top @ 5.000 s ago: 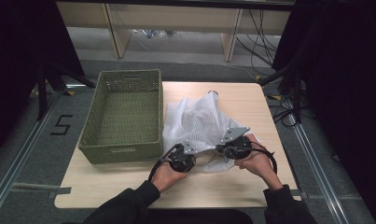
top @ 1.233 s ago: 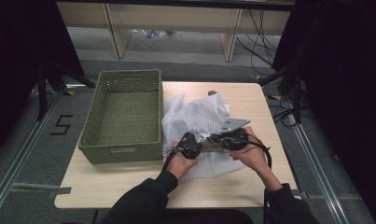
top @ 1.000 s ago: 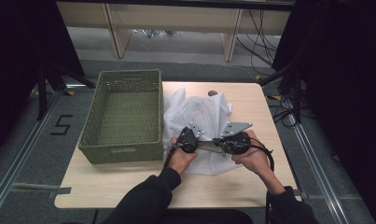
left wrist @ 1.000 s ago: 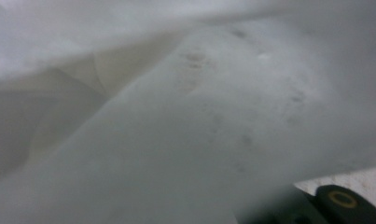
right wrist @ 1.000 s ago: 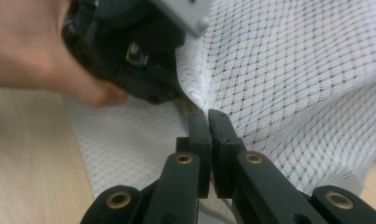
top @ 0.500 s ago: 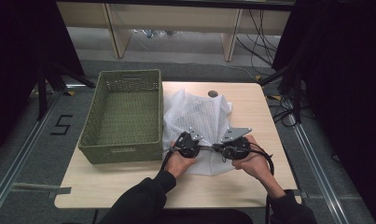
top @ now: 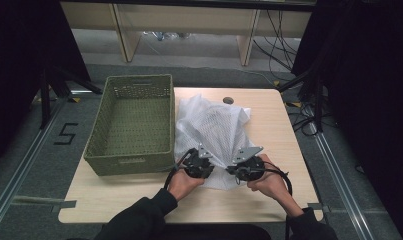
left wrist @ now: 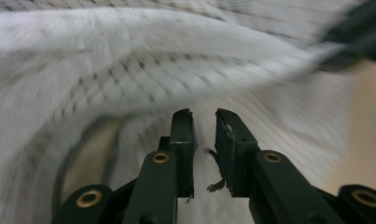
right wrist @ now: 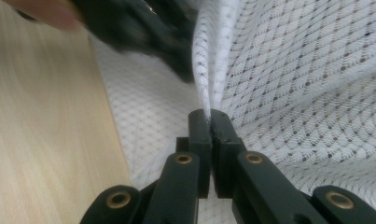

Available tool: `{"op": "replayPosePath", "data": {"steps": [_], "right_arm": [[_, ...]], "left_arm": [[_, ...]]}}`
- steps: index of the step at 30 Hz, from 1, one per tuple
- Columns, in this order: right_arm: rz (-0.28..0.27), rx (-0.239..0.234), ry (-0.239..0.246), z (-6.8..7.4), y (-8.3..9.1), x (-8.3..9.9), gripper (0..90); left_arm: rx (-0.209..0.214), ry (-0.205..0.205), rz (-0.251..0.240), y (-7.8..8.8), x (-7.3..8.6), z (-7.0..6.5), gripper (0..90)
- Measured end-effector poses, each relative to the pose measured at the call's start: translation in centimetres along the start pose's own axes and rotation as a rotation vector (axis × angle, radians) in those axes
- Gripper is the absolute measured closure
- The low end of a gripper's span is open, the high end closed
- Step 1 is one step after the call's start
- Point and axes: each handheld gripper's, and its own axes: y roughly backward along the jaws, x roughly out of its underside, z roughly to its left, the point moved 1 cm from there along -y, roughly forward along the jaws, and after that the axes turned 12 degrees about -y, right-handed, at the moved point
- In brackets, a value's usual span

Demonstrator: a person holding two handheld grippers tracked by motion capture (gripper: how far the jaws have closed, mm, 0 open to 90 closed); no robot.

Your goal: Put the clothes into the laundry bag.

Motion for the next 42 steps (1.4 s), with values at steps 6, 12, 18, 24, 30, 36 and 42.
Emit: {"op": "replayPosePath", "data": {"steps": [6,12,18,24,30,36,42], "right_arm": [[0.101,0.026,0.012,0.0,-1.1,1.0,89.6],[0.056,0.046,0.003,-0.2,0.0,0.9,89.4],[-0.005,0.072,0.042,-0.1,-0.1,0.7,82.3],[-0.063,0.1,0.055,1.2,-0.8,-0.3,72.3],[0.029,0.142,0.098,1.4,-2.6,-0.6,88.8],[0.059,0.117,0.121,1.4,-2.6,-0.4,89.7],[0.121,0.069,0.141,2.2,-3.6,0.3,89.5]], "left_arm": [[0.026,-0.032,0.003,4.2,1.8,-1.2,68.9],[0.004,0.009,-0.017,5.4,2.5,-0.1,65.5],[0.025,0.008,-0.023,5.9,2.9,-0.6,58.1],[0.039,0.013,-0.026,6.7,3.0,-0.9,52.1],[0.046,0.029,-0.025,7.0,3.3,-0.7,51.1],[0.05,0.022,-0.019,7.2,3.7,-0.5,50.7],[0.065,0.027,-0.014,7.5,4.2,-0.6,48.7]]}}
